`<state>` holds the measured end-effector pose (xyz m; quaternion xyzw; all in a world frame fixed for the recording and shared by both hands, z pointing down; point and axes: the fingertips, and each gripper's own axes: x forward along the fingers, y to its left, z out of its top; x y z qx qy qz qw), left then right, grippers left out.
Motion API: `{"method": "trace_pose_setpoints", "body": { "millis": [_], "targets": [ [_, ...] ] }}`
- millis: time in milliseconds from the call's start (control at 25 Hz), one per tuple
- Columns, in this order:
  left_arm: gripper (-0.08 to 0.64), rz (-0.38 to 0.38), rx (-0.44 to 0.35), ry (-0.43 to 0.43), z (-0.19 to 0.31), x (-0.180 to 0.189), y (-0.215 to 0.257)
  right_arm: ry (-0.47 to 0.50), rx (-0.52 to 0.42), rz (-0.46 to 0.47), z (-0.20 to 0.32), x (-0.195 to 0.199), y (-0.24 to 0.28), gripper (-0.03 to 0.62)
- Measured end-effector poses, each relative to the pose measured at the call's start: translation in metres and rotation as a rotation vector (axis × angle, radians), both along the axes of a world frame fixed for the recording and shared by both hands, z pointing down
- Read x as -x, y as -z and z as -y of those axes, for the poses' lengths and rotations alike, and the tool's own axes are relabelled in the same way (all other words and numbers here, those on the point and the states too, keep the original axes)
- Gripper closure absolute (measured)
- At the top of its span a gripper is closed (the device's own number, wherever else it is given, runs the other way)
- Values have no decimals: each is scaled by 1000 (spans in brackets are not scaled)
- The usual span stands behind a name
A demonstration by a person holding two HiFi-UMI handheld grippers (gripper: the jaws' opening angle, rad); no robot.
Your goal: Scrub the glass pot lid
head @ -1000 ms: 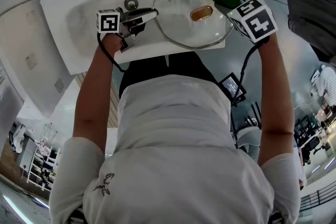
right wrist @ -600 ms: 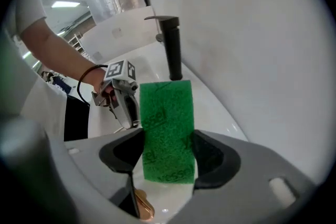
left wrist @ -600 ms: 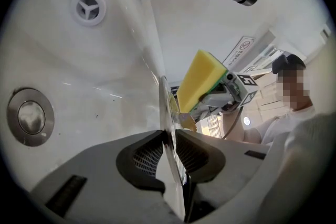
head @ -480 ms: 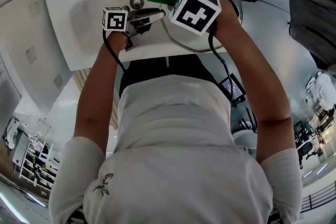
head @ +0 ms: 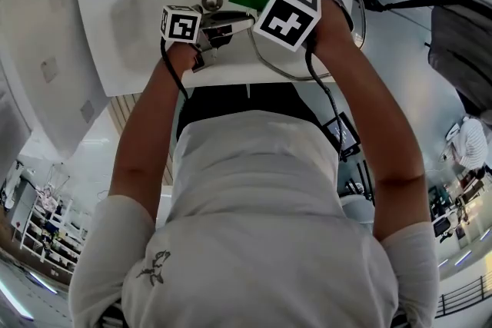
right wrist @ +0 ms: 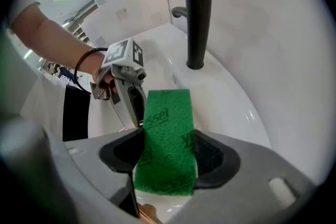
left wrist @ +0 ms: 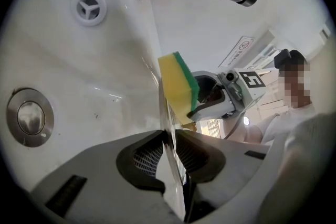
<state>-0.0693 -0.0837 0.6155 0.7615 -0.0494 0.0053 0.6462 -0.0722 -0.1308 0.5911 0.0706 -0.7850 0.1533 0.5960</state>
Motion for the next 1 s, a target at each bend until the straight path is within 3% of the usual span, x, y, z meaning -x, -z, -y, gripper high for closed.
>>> {"method": "trace_pose_setpoints", "body": {
  "millis": [360,1000],
  "targets": [
    [485,-13,9,20,1,2,-2,-76,-12,-11,21,-32,2,304],
    [486,5,21,12,0,2,-2,-409,-14,-19,51,-162,2,304]
  ]
}}
